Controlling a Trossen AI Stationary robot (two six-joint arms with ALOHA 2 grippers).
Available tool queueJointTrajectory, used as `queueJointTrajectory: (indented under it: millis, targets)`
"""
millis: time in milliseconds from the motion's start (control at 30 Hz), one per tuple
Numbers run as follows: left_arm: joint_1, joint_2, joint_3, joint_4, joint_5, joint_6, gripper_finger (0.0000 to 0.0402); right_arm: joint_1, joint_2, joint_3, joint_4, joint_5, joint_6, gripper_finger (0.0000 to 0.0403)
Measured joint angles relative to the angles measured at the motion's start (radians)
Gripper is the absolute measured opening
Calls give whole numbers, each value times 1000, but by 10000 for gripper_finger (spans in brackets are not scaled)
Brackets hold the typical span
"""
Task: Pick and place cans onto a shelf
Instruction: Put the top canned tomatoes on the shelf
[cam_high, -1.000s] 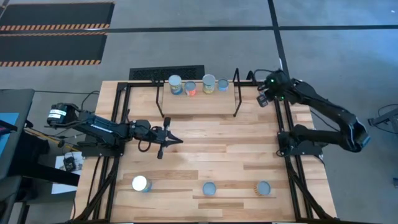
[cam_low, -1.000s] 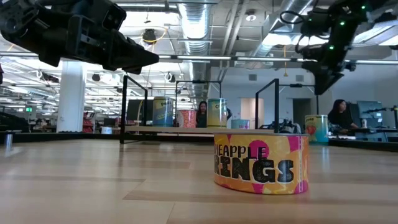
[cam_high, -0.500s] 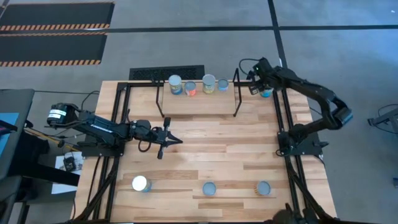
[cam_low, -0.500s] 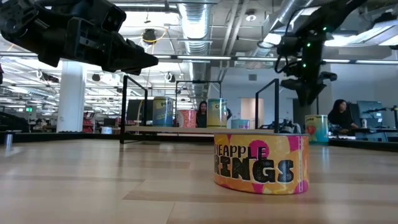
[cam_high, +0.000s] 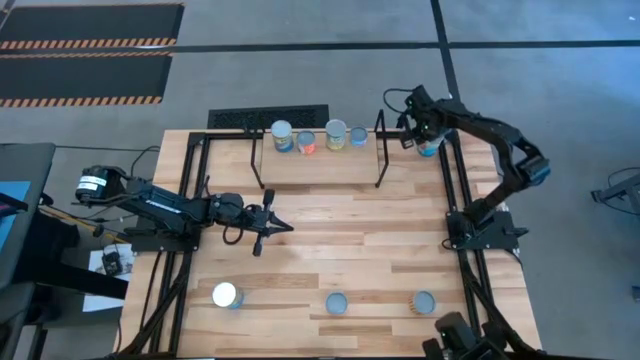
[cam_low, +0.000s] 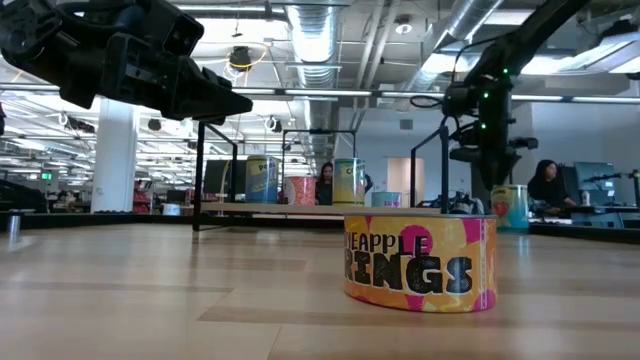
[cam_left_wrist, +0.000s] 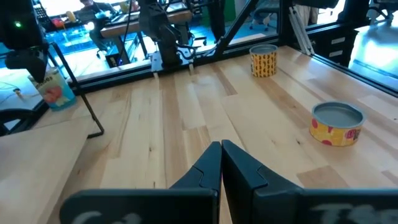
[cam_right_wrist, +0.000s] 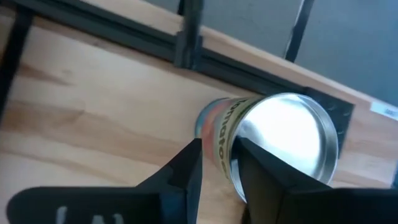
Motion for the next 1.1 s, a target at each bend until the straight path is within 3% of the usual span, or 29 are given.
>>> queueJointTrajectory:
  millis: [167, 400, 733, 933, 1100]
  targets:
    - [0, 0, 0, 1, 0, 0, 2, -8, 22, 3, 2, 24, -17, 96]
    - [0, 0, 0, 3, 0, 0, 2, -8, 5, 0, -2, 6, -50, 10]
    - [-1, 0, 0, 3, 1, -43, 2, 31, -88, -5, -73, -19, -34, 5]
    - [-1, 0, 0, 4, 1, -49, 2, 97, -209, -5, -144, -5, -2, 4]
    - [-1, 0, 0, 8, 1, -36, 2, 181, -329, 43, -231, 97, 51, 4]
